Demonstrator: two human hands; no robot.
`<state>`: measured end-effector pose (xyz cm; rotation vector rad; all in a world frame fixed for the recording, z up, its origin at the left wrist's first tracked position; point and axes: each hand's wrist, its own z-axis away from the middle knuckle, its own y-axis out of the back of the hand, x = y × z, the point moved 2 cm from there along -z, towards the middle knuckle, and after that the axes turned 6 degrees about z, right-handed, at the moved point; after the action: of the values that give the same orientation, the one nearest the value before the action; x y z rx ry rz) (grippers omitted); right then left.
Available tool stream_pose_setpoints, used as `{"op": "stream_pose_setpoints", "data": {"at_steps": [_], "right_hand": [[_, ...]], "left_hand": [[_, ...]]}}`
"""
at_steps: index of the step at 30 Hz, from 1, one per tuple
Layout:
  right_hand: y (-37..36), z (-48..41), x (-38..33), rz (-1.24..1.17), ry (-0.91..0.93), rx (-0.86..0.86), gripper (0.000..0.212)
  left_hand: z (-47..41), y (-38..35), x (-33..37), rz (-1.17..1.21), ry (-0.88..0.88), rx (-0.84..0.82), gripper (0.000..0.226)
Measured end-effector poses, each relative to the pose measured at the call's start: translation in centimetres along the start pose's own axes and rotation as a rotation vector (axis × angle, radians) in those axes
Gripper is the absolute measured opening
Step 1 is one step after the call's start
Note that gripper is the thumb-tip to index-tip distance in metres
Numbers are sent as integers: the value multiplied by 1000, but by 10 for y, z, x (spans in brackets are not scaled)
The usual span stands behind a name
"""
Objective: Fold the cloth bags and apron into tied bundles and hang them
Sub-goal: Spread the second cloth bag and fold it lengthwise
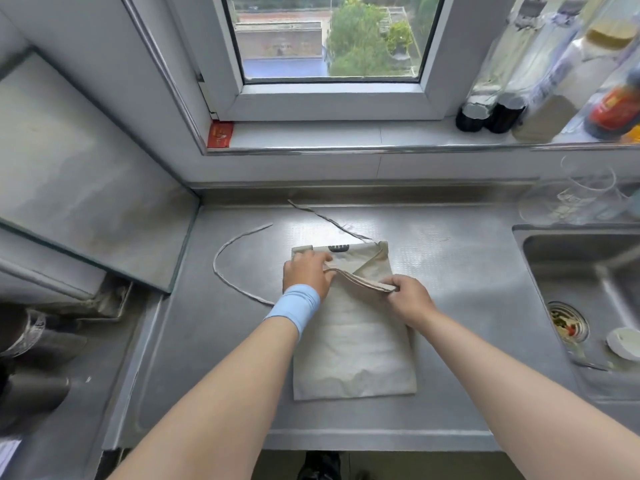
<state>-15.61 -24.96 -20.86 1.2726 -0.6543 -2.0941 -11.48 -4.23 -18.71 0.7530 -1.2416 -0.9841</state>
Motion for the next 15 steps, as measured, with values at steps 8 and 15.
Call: {"op": "stream_pose_setpoints", "data": {"at_steps": [8,15], "right_hand": [[-11,-30,-9,450,29,246,39],[-4,-50,-16,260,59,376,38]], "left_hand": [[32,-45,-6,-35,-368,19,33],[5,-37,-1,-31,-249,53,39]]}}
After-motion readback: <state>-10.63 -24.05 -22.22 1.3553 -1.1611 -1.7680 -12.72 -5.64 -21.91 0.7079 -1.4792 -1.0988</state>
